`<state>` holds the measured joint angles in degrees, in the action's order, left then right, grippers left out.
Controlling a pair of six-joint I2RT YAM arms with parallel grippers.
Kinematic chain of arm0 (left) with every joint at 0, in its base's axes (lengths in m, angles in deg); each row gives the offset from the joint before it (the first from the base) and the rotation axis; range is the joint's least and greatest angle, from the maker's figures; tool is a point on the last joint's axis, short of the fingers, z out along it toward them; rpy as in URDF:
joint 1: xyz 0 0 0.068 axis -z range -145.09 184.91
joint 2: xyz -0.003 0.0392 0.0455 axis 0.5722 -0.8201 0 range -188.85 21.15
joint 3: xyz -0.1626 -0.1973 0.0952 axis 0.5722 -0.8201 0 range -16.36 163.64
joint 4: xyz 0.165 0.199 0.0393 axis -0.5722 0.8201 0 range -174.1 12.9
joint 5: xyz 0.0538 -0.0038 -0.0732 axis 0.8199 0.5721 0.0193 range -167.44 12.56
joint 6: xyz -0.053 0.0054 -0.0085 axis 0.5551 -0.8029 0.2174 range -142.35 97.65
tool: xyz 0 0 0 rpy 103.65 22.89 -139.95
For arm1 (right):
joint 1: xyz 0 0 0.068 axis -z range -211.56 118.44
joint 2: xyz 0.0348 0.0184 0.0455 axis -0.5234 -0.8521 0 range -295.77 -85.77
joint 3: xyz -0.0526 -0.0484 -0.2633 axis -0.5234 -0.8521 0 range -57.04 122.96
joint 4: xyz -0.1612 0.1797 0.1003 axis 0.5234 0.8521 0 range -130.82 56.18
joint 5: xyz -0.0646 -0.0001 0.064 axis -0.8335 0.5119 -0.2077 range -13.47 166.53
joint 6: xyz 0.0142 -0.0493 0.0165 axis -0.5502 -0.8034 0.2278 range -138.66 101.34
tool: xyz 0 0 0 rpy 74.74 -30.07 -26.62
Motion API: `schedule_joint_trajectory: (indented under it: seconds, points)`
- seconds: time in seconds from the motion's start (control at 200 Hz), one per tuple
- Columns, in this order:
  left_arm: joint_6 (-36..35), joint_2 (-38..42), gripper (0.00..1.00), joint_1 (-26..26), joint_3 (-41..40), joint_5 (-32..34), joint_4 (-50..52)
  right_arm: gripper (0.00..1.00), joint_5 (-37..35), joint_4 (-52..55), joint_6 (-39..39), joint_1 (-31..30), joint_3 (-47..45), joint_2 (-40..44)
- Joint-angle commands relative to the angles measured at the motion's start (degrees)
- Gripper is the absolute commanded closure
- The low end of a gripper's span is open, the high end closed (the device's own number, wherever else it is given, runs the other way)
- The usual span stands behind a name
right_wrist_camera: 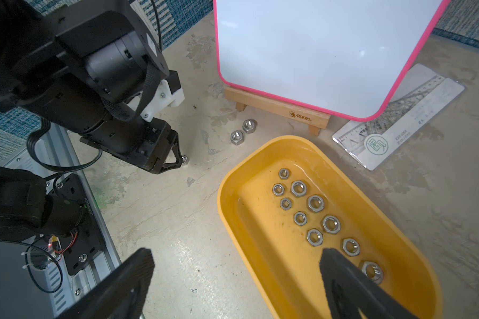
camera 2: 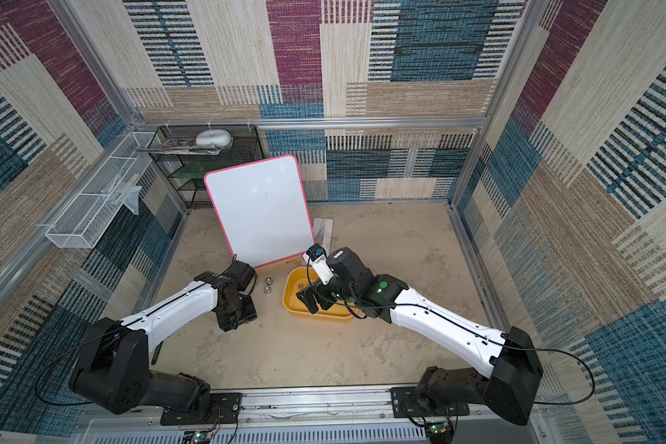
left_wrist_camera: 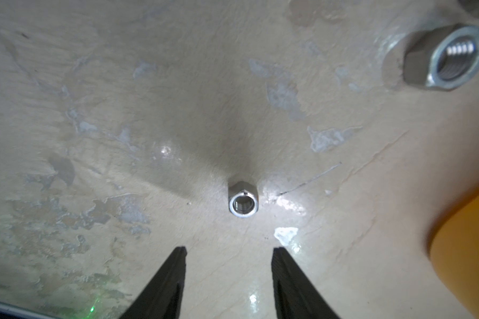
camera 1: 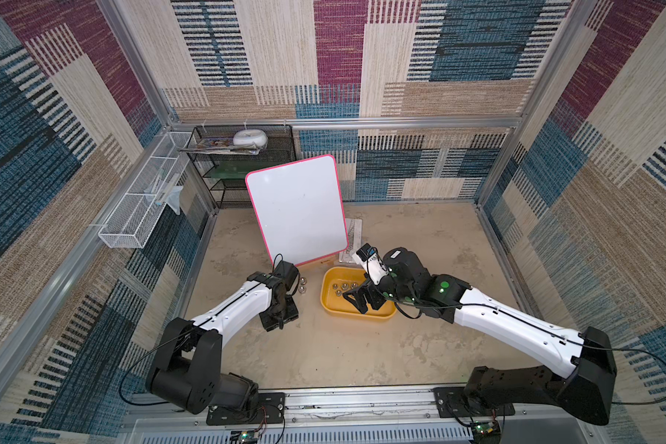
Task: Put the nuts on the desktop into the storage box
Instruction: Pick up the nut from the center of the board.
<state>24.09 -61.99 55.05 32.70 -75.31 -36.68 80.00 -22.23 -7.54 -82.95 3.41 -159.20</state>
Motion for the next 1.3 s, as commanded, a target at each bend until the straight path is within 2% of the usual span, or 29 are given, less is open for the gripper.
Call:
schedule_joint_trajectory:
  seconds: [0.0,0.075,0.165,0.401,0.671,0.866,1.102,1.292]
  points:
    - [-1.2,-1.3,0.46,0.0,0.1,1.1,-1.8,0.01,-1.2,0.1,0.6,0.0,-0.3,0.6]
    - [-2.0,-2.6,0.47,0.0,0.5,1.2,-2.7,0.01,-1.4,0.5,1.1,0.0,-0.2,0.7]
    - [-2.9,-4.3,0.53,-0.1,1.3,1.2,-3.0,0.01,-1.7,0.8,1.5,0.0,-0.2,0.8]
    - [-4.2,-7.2,0.54,-1.1,1.4,1.5,-4.7,0.01,-2.8,1.7,2.1,0.0,0.0,1.4]
    - [-4.5,-8.1,0.62,-1.7,0.3,1.1,-6.4,0.01,-3.3,2.1,2.5,0.0,0.1,1.5]
    - [-3.7,-7.2,0.8,-1.8,-0.6,0.0,-7.1,0.01,-3.7,2.3,2.4,0.0,0.3,1.3]
    - [-2.9,-4.2,0.81,-1.7,-0.7,-0.6,-5.1,0.01,-4.3,2.3,2.3,0.0,-0.2,1.7]
    - [-1.5,-0.7,0.8,-0.1,3.0,-1.9,0.1,0.01,-6.9,1.6,3.0,0.0,-1.3,2.6]
